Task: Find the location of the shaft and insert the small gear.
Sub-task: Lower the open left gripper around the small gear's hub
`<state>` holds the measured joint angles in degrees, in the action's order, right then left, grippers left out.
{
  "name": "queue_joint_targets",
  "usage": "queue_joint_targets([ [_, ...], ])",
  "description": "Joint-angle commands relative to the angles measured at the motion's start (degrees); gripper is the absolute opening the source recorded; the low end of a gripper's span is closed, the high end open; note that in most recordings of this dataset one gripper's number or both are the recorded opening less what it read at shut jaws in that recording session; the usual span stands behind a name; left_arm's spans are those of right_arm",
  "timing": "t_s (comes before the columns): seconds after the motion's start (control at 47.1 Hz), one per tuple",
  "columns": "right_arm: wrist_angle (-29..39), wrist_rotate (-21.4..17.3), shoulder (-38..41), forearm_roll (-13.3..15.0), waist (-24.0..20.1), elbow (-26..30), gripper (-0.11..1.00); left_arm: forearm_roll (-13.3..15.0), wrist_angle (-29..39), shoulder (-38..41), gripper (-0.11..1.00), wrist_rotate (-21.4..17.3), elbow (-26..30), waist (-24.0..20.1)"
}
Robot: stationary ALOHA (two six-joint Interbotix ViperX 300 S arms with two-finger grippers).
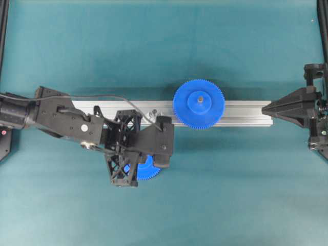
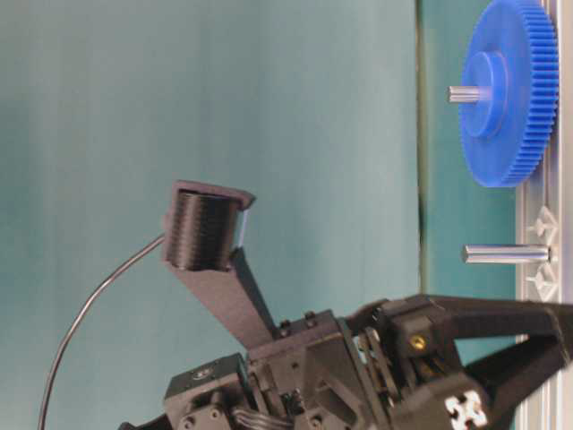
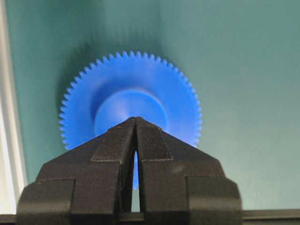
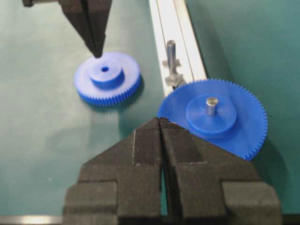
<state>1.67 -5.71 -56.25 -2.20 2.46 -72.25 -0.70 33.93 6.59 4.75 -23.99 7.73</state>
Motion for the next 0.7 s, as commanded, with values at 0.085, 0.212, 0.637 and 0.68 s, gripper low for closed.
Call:
queue_joint_targets([
  [0.085, -0.62, -0.53, 0.35, -0.09, 0.09, 0.26, 0.00, -0.09, 2.81, -0.35, 0.00, -0.26, 2.29, 0.35],
  [0.212, -0.70, -0.53, 0.26, -0.09, 0.18, 0.26, 0.00, -0.18, 4.22, 0.44, 0.00, -1.14, 3.78, 0.35],
  [0.637, -1.05, -0.53, 0.00, 0.00, 0.18, 0.09, 0.00, -0.09, 9.23, 2.02, 0.00, -4.13, 6.77, 0.35],
  [0.68, -1.05, -0.53, -0.09, 0.00, 0.09, 0.09, 0.00, -0.18, 9.14, 2.02, 0.00, -4.13, 6.77, 0.35],
])
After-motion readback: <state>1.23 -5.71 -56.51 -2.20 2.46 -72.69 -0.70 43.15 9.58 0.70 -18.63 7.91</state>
